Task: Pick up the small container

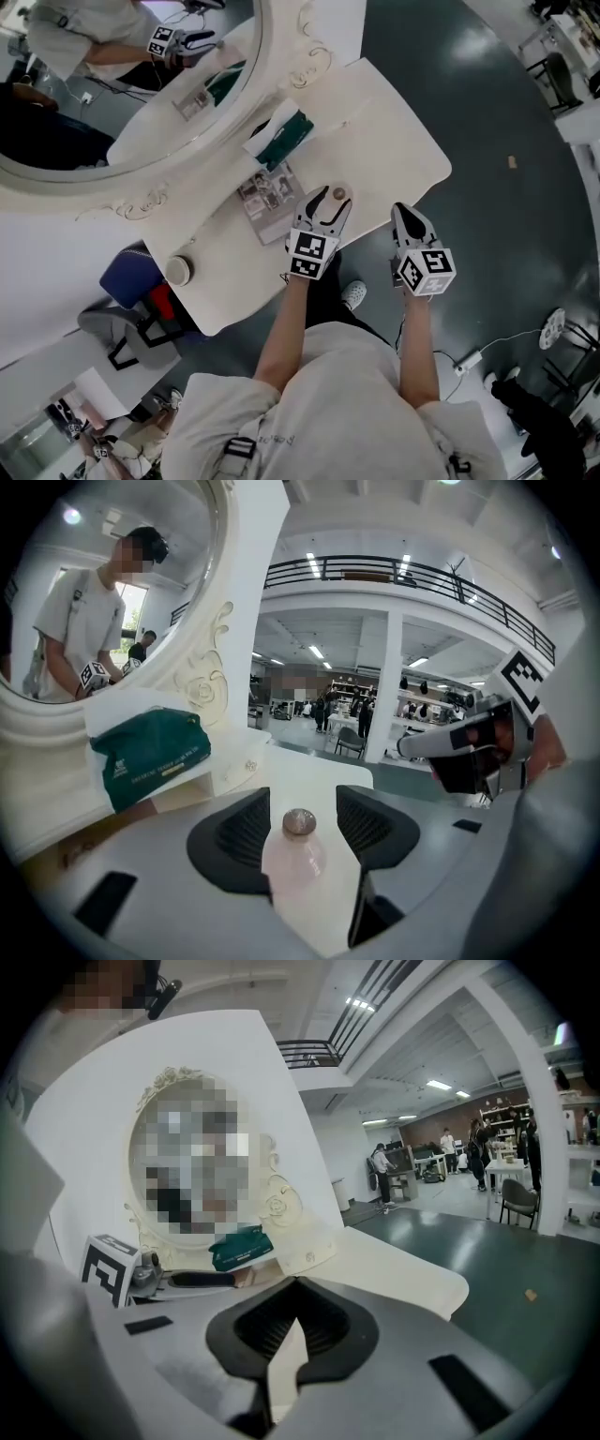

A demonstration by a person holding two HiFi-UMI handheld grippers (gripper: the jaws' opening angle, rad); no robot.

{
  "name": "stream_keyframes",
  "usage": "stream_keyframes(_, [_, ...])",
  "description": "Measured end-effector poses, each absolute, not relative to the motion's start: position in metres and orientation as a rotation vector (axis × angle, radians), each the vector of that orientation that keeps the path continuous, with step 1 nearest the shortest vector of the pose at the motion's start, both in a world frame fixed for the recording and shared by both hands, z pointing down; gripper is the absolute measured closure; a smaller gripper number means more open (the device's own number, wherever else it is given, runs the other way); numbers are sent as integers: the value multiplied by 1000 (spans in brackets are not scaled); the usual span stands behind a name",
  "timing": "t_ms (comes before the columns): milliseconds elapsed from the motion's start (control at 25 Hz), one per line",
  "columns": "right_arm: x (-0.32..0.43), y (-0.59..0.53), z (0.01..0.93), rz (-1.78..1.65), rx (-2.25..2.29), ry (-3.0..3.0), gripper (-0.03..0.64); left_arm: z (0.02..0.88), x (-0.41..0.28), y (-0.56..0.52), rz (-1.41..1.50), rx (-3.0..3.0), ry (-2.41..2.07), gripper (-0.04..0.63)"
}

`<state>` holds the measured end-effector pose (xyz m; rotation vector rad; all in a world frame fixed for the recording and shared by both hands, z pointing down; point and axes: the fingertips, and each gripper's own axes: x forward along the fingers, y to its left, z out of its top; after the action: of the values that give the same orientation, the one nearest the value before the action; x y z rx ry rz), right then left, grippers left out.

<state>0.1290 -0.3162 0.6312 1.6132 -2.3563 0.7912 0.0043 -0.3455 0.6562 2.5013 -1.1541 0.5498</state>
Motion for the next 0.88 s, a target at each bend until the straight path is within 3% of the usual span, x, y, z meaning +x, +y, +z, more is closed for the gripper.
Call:
stream_keyframes(480, [134, -323, 650, 787, 1634, -2281, 601, 706, 12, -358, 570, 2422, -1302, 364])
stream_keyframes(880, [125, -313, 652, 752, 1593, -2273, 601, 713, 9, -363, 563, 2369, -1570, 435])
